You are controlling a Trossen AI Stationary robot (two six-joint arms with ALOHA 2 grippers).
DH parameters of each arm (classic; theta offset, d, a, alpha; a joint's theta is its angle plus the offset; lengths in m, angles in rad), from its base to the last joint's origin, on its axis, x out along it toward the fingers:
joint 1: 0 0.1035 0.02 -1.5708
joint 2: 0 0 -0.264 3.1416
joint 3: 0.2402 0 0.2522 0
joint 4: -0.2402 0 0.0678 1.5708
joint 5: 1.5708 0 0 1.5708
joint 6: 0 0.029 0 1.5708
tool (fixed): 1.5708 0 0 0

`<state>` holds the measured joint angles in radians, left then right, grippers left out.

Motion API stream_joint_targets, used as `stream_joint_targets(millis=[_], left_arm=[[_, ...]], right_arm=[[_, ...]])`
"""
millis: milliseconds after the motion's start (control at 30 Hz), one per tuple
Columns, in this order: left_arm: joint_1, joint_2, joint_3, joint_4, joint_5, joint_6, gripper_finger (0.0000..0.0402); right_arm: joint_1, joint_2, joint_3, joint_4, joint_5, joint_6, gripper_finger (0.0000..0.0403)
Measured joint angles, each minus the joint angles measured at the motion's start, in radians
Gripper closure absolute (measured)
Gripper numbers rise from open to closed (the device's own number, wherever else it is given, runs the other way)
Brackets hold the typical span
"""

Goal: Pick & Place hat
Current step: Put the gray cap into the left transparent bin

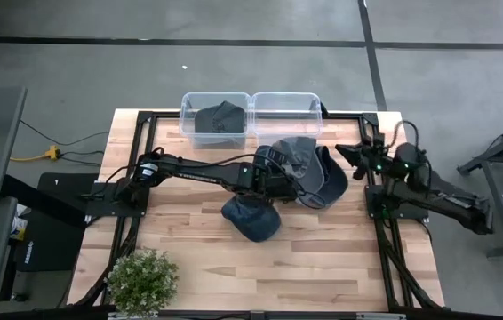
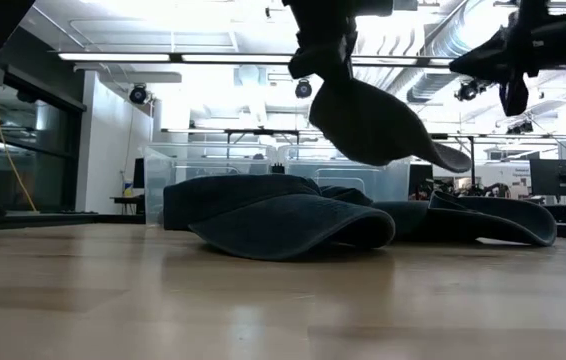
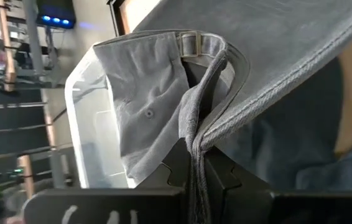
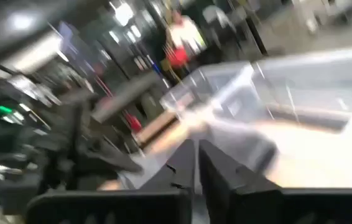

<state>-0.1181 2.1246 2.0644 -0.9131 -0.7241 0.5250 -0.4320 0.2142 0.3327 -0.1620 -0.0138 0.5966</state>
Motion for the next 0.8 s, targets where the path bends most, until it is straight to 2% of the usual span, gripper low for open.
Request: stream_joint_targets(millis=[67, 200, 333, 433, 567, 800], left_arm=[[0.000, 0.000, 0.000, -0.011, -0.021, 0.024, 0.0394], [0.000, 0.000, 0.000, -0.011, -0.074, 0.068, 0.0394], [0.000, 0.000, 0.000, -0.010, -0.108, 0.116, 0.0394], [0.000, 0.000, 0.000, -0.010, -0.132, 0.123, 0.0394], [0.000, 0.000, 0.000, -0.007, -0.167, 0.123, 0.0394], [-0.001, 0.000, 0.000, 0.000, -0.188, 0.123, 0.0394]], right_arm=[[0.000, 0.091, 0.066, -0.074, -0.009, -0.002, 0.0346], [0.000, 0.272, 0.161, -0.172, -0.051, -0.025, 0.0249], [0.000, 0.423, 0.226, -0.156, -0.070, 0.009, 0.0146], [-0.017, 0.511, 0.267, -0.155, -0.069, 0.010, 0.0092], [-0.072, 0.598, 0.293, -0.154, -0.112, 0.031, 0.0064], [-0.175, 0.699, 0.293, -0.098, -0.238, 0.027, 0.0062]])
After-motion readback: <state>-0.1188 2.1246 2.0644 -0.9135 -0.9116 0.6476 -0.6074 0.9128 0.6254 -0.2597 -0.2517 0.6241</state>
